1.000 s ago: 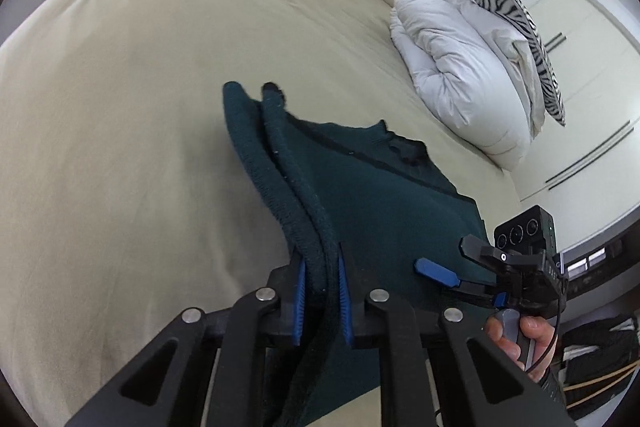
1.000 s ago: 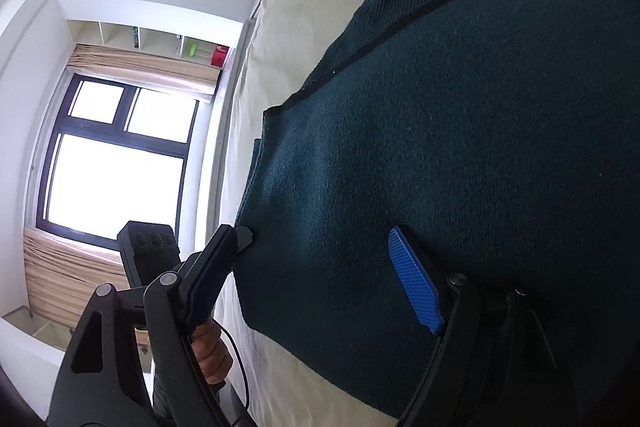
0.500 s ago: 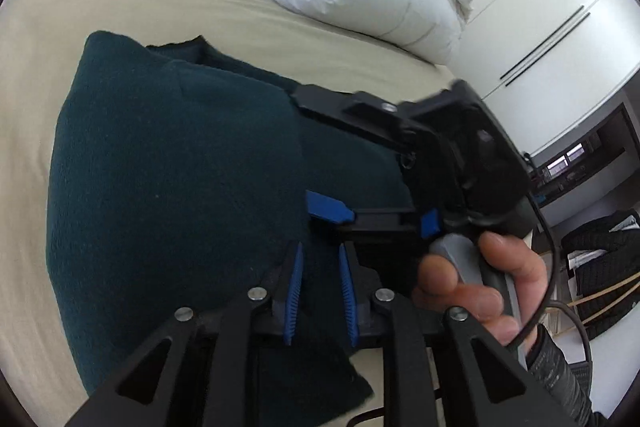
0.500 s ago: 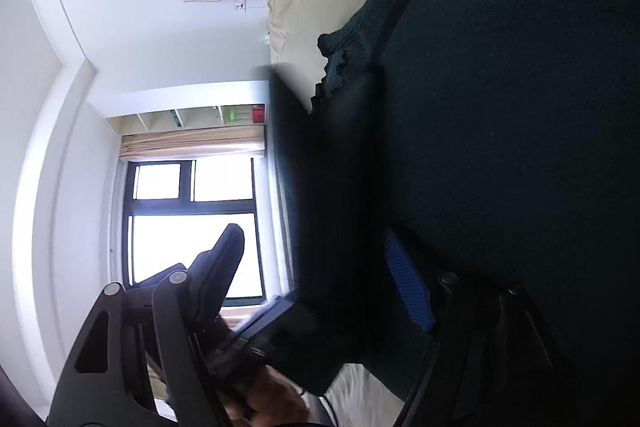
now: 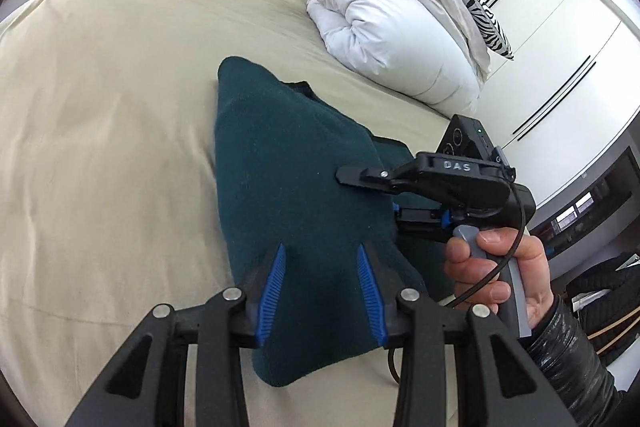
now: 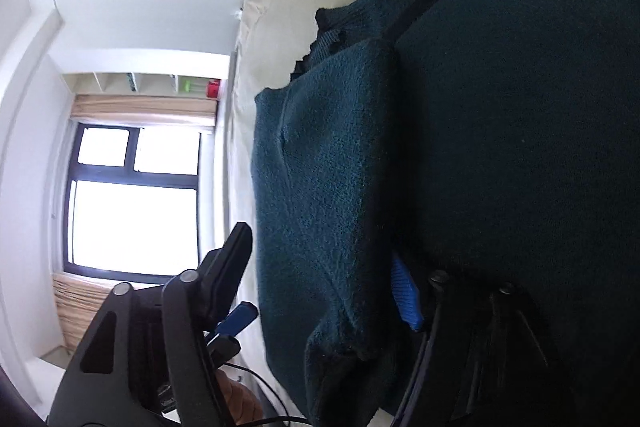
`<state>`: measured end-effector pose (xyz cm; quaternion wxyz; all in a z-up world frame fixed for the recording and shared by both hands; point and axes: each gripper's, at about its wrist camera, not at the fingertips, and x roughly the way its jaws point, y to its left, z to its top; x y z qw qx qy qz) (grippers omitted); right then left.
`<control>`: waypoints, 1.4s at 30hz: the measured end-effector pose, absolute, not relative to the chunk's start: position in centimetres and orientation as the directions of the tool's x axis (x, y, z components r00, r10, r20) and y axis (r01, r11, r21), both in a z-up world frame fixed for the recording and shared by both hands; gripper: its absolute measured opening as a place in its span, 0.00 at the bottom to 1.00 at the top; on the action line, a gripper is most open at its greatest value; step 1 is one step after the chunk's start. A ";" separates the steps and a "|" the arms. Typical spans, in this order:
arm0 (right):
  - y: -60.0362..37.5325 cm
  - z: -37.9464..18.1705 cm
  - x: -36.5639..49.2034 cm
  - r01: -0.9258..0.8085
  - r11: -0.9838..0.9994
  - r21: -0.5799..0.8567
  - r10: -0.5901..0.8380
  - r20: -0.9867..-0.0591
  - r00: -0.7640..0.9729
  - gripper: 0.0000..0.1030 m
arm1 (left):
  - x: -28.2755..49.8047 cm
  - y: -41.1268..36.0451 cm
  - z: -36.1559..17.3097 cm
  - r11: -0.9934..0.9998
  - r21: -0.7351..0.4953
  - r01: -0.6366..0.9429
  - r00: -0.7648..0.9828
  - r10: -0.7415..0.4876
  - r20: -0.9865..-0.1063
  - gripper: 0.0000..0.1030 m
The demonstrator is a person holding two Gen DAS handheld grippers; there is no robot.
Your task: Fold small clothes
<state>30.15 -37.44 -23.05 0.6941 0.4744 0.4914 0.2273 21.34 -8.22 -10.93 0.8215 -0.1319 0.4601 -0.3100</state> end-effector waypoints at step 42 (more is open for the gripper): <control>-50.9 -19.9 19.4 0.207 0.705 0.678 0.541 -0.703 0.462 0.25 | 22.0 -19.8 -13.0 0.772 -0.260 0.580 0.351 -0.525 -0.775 0.48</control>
